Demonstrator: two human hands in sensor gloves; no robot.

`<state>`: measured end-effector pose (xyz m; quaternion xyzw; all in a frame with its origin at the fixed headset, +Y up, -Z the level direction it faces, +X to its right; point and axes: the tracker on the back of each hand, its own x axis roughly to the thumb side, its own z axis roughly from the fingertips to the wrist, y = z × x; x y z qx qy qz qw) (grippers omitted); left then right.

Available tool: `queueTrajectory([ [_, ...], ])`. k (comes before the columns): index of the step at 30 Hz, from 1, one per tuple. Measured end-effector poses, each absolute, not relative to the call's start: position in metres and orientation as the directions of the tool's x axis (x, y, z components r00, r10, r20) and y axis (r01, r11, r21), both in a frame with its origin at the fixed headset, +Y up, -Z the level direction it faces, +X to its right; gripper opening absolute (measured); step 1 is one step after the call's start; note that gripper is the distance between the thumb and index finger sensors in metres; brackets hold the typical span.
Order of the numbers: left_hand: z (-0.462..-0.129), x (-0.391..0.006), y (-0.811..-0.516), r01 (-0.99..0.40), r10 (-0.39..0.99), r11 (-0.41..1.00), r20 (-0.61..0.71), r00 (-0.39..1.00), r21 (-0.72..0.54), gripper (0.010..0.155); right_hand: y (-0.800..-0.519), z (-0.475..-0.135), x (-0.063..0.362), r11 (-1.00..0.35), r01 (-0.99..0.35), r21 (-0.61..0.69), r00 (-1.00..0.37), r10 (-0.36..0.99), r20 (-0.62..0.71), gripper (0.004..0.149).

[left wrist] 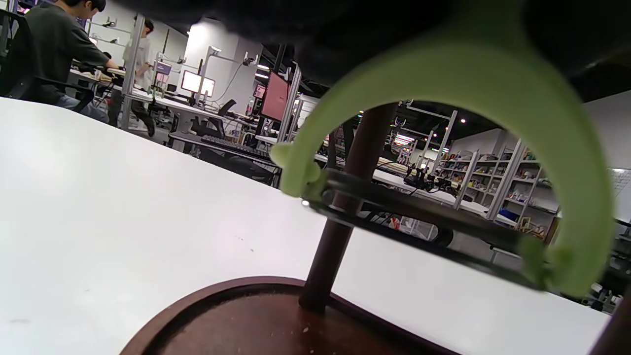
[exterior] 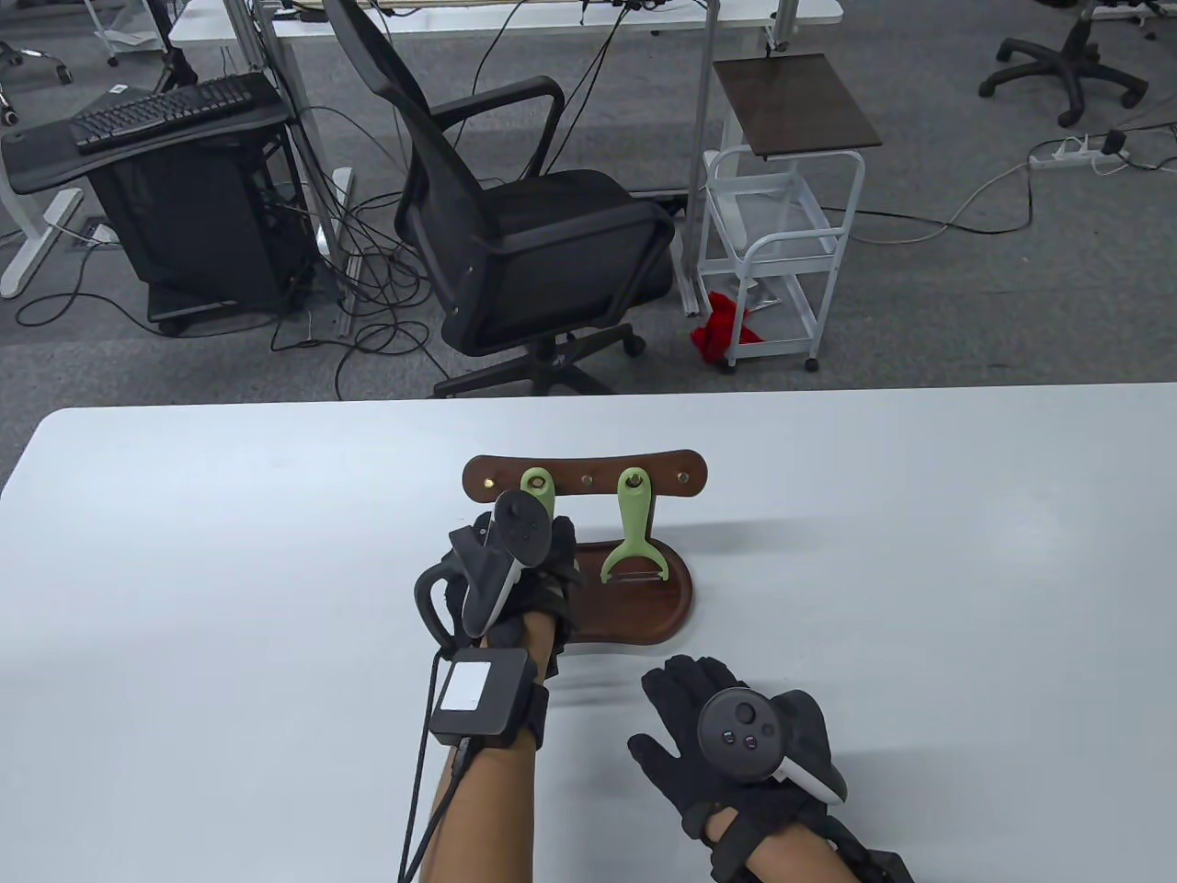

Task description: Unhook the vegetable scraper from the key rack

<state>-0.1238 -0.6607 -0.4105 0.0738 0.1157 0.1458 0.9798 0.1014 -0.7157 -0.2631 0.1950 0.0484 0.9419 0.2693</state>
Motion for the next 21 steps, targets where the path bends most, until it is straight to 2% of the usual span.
queueTrajectory([
  [8, -0.394, -0.128, -0.655, -0.257, 0.287, 0.937, -0.100, 0.953, 0.234, 0.049, -0.715, -0.263, 0.103, -0.848, -0.495, 0.187, -0.779, 0.529, 0.336, 0.070],
  [11, -0.381, -0.132, -0.651, -0.300, 0.325, 0.920, -0.065, 0.943, 0.252, 0.049, -0.716, -0.263, 0.103, -0.851, -0.489, 0.193, -0.782, 0.525, 0.336, 0.070],
  [13, -0.372, -0.135, -0.652, -0.332, 0.354, 0.908, -0.045, 0.934, 0.254, 0.049, -0.716, -0.263, 0.103, -0.850, -0.491, 0.193, -0.781, 0.527, 0.334, 0.070],
  [18, -0.350, -0.141, -0.659, -0.295, 0.308, 0.919, -0.007, 0.952, 0.261, 0.048, -0.716, -0.263, 0.103, -0.852, -0.488, 0.191, -0.783, 0.524, 0.336, 0.071],
  [21, -0.338, -0.145, -0.662, -0.332, 0.343, 0.907, 0.004, 0.939, 0.258, 0.048, -0.717, -0.263, 0.102, -0.855, -0.483, 0.189, -0.785, 0.519, 0.338, 0.071],
])
